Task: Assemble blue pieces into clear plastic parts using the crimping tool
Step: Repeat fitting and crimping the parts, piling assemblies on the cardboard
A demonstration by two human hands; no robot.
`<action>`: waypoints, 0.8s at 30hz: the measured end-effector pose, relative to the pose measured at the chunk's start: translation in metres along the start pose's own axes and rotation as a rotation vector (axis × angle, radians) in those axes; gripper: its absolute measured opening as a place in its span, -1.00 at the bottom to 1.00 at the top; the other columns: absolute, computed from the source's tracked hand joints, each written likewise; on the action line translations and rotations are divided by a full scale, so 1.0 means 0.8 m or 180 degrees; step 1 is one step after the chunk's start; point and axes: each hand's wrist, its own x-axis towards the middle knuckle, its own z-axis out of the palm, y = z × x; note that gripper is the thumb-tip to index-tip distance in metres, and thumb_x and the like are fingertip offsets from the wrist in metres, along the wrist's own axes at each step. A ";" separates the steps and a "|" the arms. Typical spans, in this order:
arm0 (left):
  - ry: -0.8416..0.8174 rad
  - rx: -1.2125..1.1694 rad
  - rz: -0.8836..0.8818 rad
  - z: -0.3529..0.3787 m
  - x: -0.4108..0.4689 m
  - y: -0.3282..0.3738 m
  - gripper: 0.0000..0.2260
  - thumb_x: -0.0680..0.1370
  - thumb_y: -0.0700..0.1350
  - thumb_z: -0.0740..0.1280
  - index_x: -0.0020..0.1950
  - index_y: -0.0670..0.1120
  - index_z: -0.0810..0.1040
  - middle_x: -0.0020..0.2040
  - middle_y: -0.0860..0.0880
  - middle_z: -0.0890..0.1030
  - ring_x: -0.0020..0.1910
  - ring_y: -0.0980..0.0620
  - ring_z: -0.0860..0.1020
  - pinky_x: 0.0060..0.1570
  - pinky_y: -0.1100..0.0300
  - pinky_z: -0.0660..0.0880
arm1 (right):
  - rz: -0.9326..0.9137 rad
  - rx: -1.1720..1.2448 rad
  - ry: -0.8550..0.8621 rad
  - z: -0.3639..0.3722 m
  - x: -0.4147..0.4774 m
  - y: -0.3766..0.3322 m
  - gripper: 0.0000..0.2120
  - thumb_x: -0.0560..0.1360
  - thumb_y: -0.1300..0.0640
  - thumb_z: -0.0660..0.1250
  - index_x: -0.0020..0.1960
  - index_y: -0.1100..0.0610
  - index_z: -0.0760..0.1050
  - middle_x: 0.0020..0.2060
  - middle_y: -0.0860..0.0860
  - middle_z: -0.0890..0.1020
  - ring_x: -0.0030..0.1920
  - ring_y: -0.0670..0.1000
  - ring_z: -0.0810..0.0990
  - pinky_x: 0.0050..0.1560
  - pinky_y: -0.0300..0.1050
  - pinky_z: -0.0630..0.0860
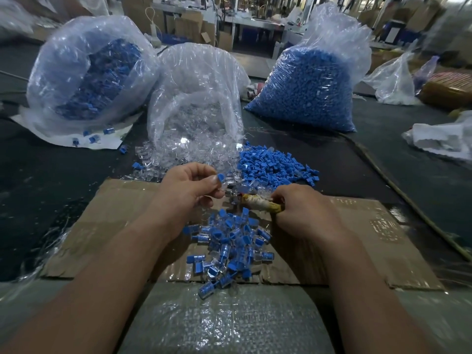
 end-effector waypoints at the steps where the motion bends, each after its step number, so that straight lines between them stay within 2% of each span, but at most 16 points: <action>1: 0.0053 -0.0023 0.0005 -0.001 0.000 0.000 -0.88 0.50 -0.35 0.24 -0.17 -0.17 0.49 -0.43 0.04 0.61 -0.40 0.13 0.59 -0.46 0.34 0.50 | -0.0006 0.0069 0.0026 0.001 0.001 0.002 -0.86 0.38 0.16 0.30 -0.11 -0.05 0.46 -0.23 -0.11 0.45 -0.21 -0.10 0.41 -0.31 -0.14 0.35; 5: 0.0323 0.0017 0.0129 0.000 0.001 0.000 -0.87 0.50 -0.34 0.25 -0.17 -0.14 0.49 -0.40 0.03 0.61 -0.38 0.16 0.60 -0.46 0.36 0.48 | -0.0075 0.0395 0.0391 0.001 0.004 0.011 -0.80 0.39 0.16 0.31 -0.07 -0.05 0.35 -0.20 -0.13 0.36 -0.18 -0.09 0.35 -0.26 -0.13 0.29; 9: 0.0438 0.0289 0.0406 0.004 -0.002 0.000 -0.86 0.52 -0.33 0.25 -0.17 -0.11 0.49 -0.32 0.00 0.60 -0.35 0.17 0.60 -0.42 0.37 0.49 | -0.0186 0.0779 0.0609 0.000 0.001 0.007 -0.74 0.39 0.13 0.34 -0.04 -0.09 0.32 -0.17 -0.13 0.43 -0.17 -0.06 0.41 -0.24 -0.13 0.28; 15: 0.0431 0.0493 0.0620 0.008 -0.005 0.002 -0.86 0.52 -0.33 0.24 -0.16 -0.11 0.48 -0.25 -0.05 0.59 -0.36 0.22 0.58 -0.40 0.39 0.48 | -0.0442 0.0907 0.0473 0.005 -0.003 -0.005 -0.74 0.40 0.11 0.34 0.02 -0.05 0.32 -0.11 -0.12 0.43 -0.10 -0.07 0.41 -0.13 -0.07 0.38; 21: 0.0411 0.0592 0.0729 0.009 -0.007 0.004 -0.84 0.52 -0.34 0.24 -0.17 -0.10 0.48 -0.27 -0.03 0.58 -0.36 0.25 0.57 -0.40 0.41 0.47 | -0.0498 0.0825 0.0380 0.006 -0.003 -0.006 -0.72 0.39 0.10 0.34 0.01 -0.06 0.31 -0.15 -0.16 0.38 -0.16 -0.15 0.33 -0.27 -0.29 0.22; 24: 0.0415 0.0596 0.0739 0.009 -0.007 0.004 -0.83 0.52 -0.34 0.24 -0.18 -0.10 0.48 -0.28 -0.02 0.57 -0.37 0.25 0.57 -0.41 0.40 0.47 | -0.0506 0.0852 0.0354 0.005 -0.003 -0.007 -0.72 0.39 0.11 0.34 0.02 -0.05 0.31 -0.14 -0.15 0.38 -0.15 -0.13 0.34 -0.27 -0.29 0.23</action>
